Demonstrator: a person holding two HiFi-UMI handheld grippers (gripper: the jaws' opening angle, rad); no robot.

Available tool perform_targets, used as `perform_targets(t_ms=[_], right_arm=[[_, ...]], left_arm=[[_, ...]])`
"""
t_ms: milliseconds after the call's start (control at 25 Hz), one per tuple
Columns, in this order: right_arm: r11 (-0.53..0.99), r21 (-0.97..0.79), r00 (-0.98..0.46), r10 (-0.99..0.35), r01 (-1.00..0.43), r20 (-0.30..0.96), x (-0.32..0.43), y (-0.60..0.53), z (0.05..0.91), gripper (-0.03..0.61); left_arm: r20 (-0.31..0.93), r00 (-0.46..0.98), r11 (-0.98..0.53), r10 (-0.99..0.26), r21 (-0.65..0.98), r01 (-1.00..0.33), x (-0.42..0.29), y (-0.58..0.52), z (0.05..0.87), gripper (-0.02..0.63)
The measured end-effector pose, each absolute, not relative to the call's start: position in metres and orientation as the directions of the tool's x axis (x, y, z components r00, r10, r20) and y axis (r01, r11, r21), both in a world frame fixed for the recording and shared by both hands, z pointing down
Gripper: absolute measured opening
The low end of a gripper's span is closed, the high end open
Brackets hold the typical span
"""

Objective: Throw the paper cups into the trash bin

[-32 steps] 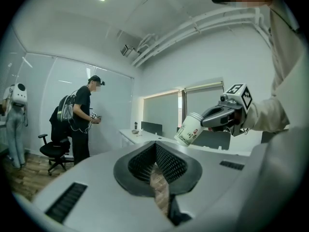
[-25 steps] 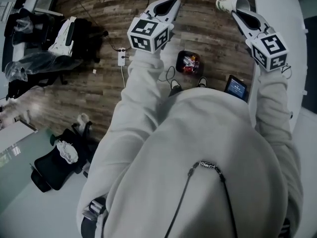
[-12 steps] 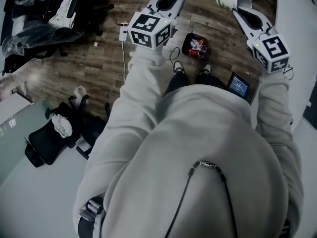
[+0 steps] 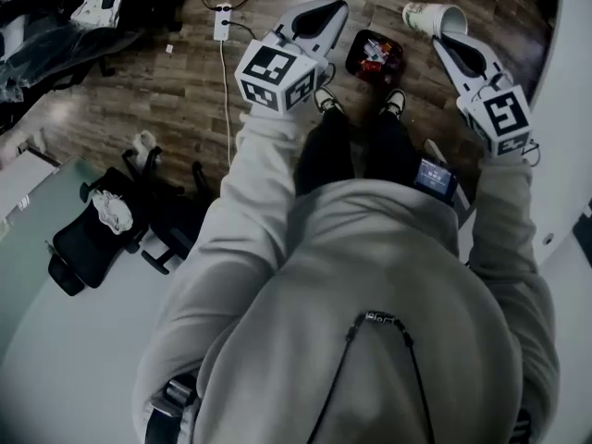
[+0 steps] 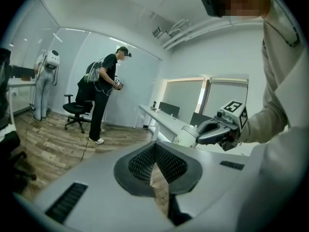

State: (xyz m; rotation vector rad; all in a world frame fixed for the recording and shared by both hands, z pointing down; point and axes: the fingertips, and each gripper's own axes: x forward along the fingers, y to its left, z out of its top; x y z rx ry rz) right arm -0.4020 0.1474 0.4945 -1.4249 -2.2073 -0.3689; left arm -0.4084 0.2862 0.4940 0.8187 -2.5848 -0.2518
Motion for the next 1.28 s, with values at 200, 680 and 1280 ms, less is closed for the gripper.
perform_targets(t_ms=[200, 680, 1280], right_arm=[[0.343, -0.085, -0.223, 0.761, 0.936, 0.609, -0.383, 0.147, 0.617, 0.038], [0.211, -0.169, -0.013, 0.659, 0.963, 0.752, -0.336, 0.158, 0.915, 0.037], [0.112, -0.232, 0.117, 0.611, 0.966, 0.783, -0.298, 0.173, 1.064, 0.038]], left_arm=[[0.377, -0.716, 0.803, -0.588, 0.380, -0.459, -0.395, 0.291, 0.609, -0.005], [0.514, -0.602, 0.786, -0.611, 0.481, -0.387, -0.369, 0.286, 0.893, -0.005], [0.511, -0.607, 0.787, -0.609, 0.480, -0.387, -0.363, 0.283, 0.969, -0.005]])
